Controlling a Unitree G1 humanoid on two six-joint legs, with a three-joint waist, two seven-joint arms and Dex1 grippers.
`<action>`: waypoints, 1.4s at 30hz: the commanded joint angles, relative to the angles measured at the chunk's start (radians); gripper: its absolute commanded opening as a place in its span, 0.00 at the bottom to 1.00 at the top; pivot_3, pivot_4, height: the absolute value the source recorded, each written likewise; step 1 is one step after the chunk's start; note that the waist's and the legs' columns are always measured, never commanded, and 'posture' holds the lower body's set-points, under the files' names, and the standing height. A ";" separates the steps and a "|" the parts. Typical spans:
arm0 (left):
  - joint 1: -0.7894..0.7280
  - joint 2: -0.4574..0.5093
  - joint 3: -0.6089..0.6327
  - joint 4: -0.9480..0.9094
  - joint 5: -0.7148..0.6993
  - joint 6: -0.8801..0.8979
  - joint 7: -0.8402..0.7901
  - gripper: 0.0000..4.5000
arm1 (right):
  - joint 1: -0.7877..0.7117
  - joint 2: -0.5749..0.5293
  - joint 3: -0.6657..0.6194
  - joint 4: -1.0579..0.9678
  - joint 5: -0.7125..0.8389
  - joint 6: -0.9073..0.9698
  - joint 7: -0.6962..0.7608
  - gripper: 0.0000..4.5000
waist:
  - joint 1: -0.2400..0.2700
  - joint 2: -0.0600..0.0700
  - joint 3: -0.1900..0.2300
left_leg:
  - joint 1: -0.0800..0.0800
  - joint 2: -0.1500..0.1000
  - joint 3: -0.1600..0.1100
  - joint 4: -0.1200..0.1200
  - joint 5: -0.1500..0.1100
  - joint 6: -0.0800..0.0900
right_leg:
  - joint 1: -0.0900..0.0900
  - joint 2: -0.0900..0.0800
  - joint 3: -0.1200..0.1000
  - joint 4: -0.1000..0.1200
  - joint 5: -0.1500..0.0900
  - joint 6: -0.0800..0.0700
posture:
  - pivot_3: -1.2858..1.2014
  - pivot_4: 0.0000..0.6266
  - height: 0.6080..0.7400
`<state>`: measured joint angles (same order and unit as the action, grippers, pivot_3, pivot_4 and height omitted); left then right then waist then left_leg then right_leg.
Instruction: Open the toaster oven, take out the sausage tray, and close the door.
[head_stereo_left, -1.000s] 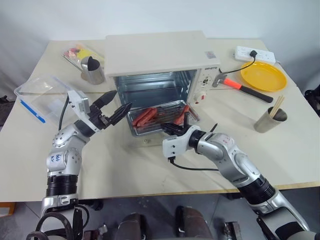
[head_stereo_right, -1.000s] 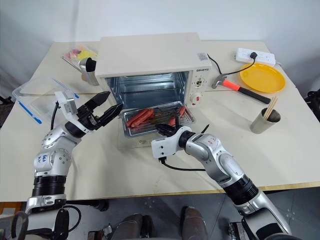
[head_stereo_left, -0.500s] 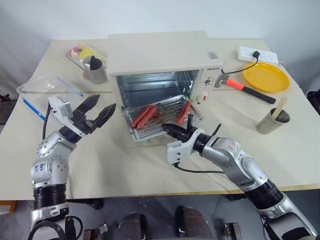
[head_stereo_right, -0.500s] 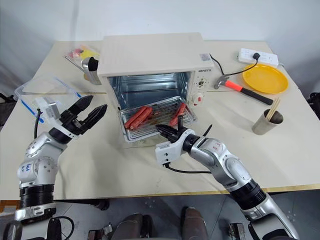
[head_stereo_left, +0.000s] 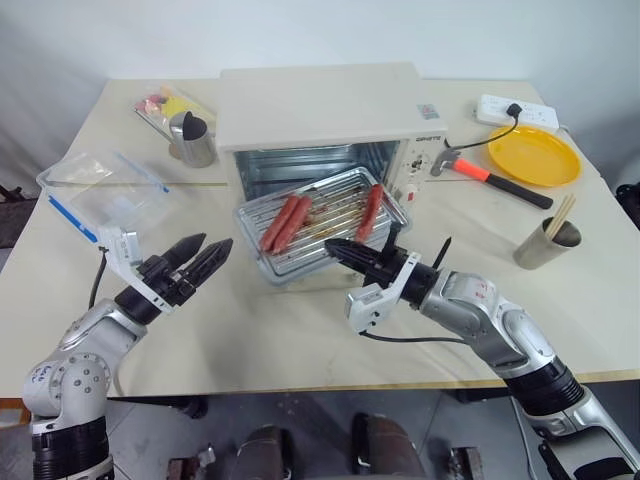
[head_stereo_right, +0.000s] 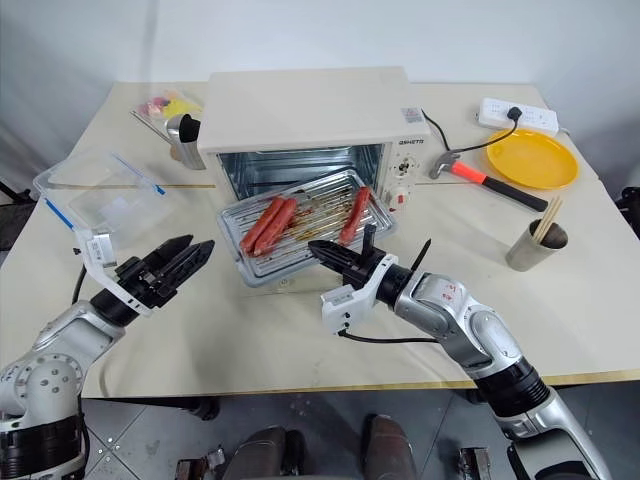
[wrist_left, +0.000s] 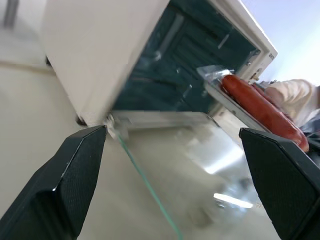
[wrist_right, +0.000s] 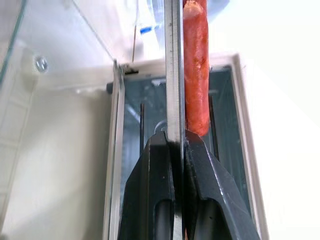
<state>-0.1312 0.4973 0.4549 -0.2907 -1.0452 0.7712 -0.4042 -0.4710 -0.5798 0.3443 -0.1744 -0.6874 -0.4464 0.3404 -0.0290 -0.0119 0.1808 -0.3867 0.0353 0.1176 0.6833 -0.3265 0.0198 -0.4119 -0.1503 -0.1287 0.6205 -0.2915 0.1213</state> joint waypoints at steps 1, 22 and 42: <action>0.038 0.057 0.034 0.009 -0.605 0.148 0.329 1.00 | -0.004 -0.014 -0.040 -0.018 0.037 -0.066 -0.033 0.00 | 0.000 0.000 0.000 | 0.000 0.001 -0.001 0.000 0.000 0.000 | 0.000 -0.001 0.002 0.000 0.000 0.000 | 0.52 0.24 1.00; 0.013 -0.055 -0.051 0.083 -0.927 0.156 0.530 1.00 | -0.013 -0.010 -0.074 -0.016 0.076 -0.143 -0.024 0.00 | 0.002 0.000 0.000 | 0.001 -0.003 -0.003 0.001 0.001 -0.001 | 0.003 0.003 0.009 -0.001 0.000 0.000 | 0.52 0.24 1.00; -0.081 0.022 -0.108 0.235 -0.927 0.292 0.502 0.88 | -0.024 -0.012 -0.071 -0.023 0.120 -0.215 0.017 0.00 | 0.002 0.000 0.000 | 0.001 -0.003 -0.003 0.001 0.001 -0.001 | 0.003 0.003 0.010 -0.002 0.000 0.000 | 0.52 0.24 1.00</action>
<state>-0.2084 0.5103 0.3540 -0.0630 -1.9635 1.0565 0.0992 -0.4712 -0.5940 0.3014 -0.1543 -0.6084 -0.6284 0.3815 -0.0273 -0.0121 0.1809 -0.3855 0.0325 0.1143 0.6839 -0.3252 0.0187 -0.4092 -0.1474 -0.1189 0.6189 -0.2920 0.1210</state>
